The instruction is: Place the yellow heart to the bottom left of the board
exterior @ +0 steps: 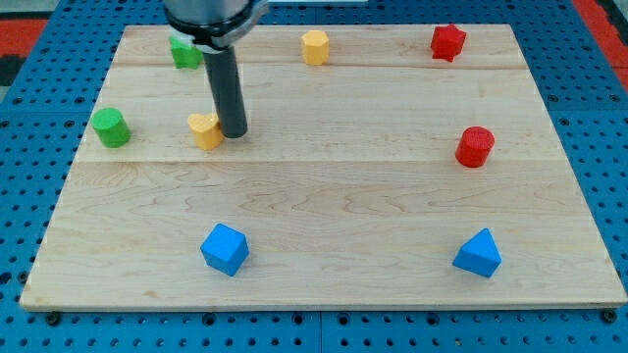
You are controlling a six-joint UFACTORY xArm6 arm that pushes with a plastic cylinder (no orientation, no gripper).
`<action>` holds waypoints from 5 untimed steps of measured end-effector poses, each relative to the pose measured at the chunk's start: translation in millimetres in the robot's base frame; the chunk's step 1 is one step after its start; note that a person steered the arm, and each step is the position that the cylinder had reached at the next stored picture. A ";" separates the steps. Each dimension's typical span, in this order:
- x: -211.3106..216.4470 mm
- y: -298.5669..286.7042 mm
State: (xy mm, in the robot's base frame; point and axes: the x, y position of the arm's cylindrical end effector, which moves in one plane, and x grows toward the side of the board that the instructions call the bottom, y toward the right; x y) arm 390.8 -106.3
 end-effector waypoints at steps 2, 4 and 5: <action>7.9 -25.1; 3.4 -53.5; 43.5 -76.1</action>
State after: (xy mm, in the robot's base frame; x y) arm 434.3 -182.4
